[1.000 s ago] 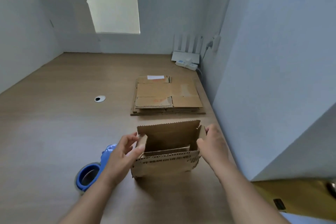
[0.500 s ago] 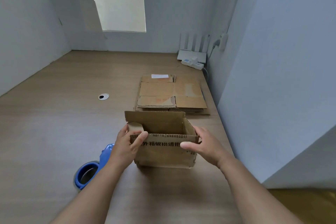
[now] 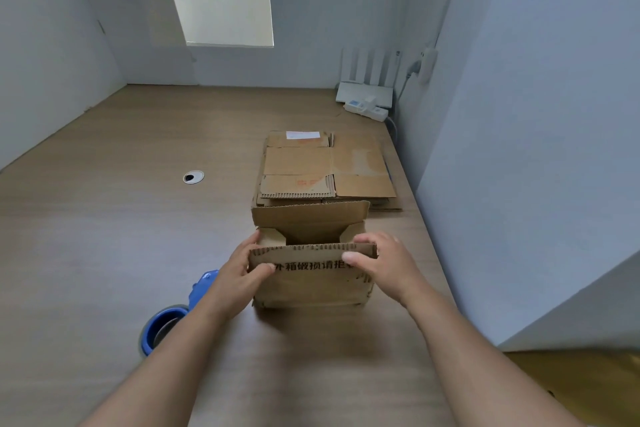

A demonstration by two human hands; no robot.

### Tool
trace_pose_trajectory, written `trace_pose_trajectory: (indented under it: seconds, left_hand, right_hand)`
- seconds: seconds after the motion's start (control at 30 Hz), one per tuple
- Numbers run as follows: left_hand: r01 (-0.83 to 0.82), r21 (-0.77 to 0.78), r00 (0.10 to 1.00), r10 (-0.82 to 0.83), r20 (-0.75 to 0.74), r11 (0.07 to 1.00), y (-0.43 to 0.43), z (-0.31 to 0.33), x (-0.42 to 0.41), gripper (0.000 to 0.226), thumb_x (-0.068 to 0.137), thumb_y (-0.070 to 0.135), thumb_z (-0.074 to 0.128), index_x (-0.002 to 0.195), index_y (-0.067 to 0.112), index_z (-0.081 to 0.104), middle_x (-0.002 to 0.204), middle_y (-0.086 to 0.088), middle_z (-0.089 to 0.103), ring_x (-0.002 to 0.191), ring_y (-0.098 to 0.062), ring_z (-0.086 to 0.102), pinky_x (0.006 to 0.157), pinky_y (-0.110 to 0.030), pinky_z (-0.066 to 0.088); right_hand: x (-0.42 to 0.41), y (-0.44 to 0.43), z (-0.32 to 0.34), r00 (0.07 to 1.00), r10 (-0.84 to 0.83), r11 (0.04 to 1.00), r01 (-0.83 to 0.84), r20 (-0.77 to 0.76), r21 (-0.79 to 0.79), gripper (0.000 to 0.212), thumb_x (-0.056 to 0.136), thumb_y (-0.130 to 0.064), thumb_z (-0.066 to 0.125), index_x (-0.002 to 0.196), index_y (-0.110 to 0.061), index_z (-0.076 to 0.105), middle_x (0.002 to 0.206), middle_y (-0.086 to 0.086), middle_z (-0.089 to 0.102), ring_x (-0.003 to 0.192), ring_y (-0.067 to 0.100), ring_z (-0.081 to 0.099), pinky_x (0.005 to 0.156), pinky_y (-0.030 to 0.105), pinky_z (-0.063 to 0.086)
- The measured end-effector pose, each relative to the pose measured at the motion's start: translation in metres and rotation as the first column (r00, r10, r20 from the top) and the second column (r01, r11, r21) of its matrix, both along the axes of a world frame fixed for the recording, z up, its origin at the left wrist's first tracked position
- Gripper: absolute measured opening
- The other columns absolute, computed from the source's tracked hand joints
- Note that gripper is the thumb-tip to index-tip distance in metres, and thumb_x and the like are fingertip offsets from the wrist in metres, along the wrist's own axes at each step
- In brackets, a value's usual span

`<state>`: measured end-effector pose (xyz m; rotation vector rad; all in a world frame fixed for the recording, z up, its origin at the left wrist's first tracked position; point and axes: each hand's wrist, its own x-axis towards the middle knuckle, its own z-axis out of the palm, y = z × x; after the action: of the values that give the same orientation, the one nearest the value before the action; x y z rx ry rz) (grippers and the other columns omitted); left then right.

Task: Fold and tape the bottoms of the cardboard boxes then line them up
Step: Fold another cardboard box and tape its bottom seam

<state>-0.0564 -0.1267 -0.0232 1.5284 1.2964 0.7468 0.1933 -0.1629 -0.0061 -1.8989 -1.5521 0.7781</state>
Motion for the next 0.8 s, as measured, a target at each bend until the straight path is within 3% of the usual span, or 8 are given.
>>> trace_pose_trajectory:
  seconds: [0.1,0.2,0.3,0.37,0.43,0.53,0.63,0.8]
  left_hand:
    - [-0.093,0.112,0.989,0.105,-0.105,0.989,0.004,-0.004,0.006,0.026,0.093,0.012,0.058,0.118,0.018,0.055,0.142,0.004,0.041,0.121,-0.013,0.048,0.092,-0.023,0.040]
    - [-0.123,0.088,0.981,0.135,-0.138,0.988,0.009,-0.007,0.012,0.054,0.092,0.008,0.058,0.141,0.017,0.037,0.143,-0.001,0.037,0.118,-0.014,0.048,0.095,-0.031,0.046]
    - [-0.107,0.026,0.976,0.110,-0.190,0.994,0.016,-0.011,0.013,0.089,0.088,0.007,0.061,0.152,0.029,0.003,0.153,-0.001,0.021,0.129,-0.021,0.042,0.105,-0.045,0.042]
    - [-0.073,-0.001,0.973,0.071,-0.221,0.997,0.019,-0.012,0.011,0.100,0.086,0.006,0.063,0.151,0.034,-0.007,0.155,-0.001,0.015,0.125,-0.020,0.043,0.104,-0.047,0.042]
    - [-0.059,-0.008,0.976,0.055,-0.212,0.998,0.021,-0.010,0.009,0.094,0.086,0.008,0.064,0.151,0.034,0.001,0.153,-0.002,0.019,0.116,-0.017,0.047,0.101,-0.047,0.045]
    - [-0.067,0.028,0.981,0.071,-0.180,0.997,0.019,-0.008,0.008,0.062,0.088,0.013,0.063,0.140,0.029,0.032,0.145,-0.003,0.033,0.114,-0.018,0.050,0.097,-0.043,0.047]
    - [0.008,0.013,0.968,-0.005,-0.251,1.000,0.017,-0.007,0.009,0.034,0.094,0.023,0.057,0.124,0.032,0.044,0.136,0.003,0.044,0.114,-0.014,0.045,0.095,-0.034,0.043]
    - [0.039,-0.065,0.977,-0.051,-0.207,0.997,0.010,0.002,0.009,0.063,0.083,0.034,0.071,0.138,0.033,0.039,0.126,0.012,0.041,0.115,-0.013,0.044,0.094,-0.027,0.040]
  right_hand:
    - [-0.005,0.000,-0.009,0.979,-0.178,0.982,0.183,-0.102,0.037,0.050,0.088,-0.025,0.065,0.133,-0.022,0.045,0.124,-0.003,0.050,0.105,0.013,0.054,0.080,0.023,0.050]
    - [-0.005,0.001,-0.019,0.961,-0.272,0.962,0.272,-0.043,-0.004,0.066,0.087,-0.030,0.065,0.143,-0.020,0.032,0.133,0.003,0.044,0.107,0.015,0.053,0.088,0.033,0.049]
    - [-0.003,0.003,-0.018,0.977,-0.209,0.977,0.210,0.037,-0.042,0.089,0.086,-0.026,0.066,0.152,-0.023,0.006,0.143,0.007,0.033,0.117,0.018,0.047,0.093,0.033,0.044]
    - [-0.002,0.006,-0.011,0.991,-0.121,0.990,0.125,0.063,-0.061,0.101,0.084,-0.018,0.067,0.151,-0.033,-0.008,0.145,0.007,0.027,0.111,0.016,0.045,0.086,0.030,0.042]
    - [0.002,0.011,-0.005,0.994,-0.071,0.995,0.077,0.089,-0.067,0.097,0.083,-0.016,0.068,0.149,-0.040,0.002,0.143,0.007,0.030,0.103,0.013,0.049,0.081,0.028,0.044]
    - [0.005,0.015,-0.003,0.982,-0.058,0.995,0.072,0.181,-0.073,0.062,0.082,-0.023,0.067,0.135,-0.036,0.036,0.133,0.004,0.041,0.092,0.017,0.057,0.071,0.028,0.047]
    - [0.004,0.016,-0.003,0.966,-0.015,0.997,0.034,0.260,-0.071,0.046,0.086,-0.029,0.061,0.130,-0.028,0.047,0.131,0.001,0.050,0.103,0.018,0.056,0.086,0.032,0.047]
    - [0.002,0.009,0.011,0.982,0.093,0.982,-0.064,0.164,-0.176,0.073,0.087,-0.033,0.064,0.149,-0.021,0.028,0.149,0.001,0.038,0.133,0.018,0.037,0.107,0.030,0.031]
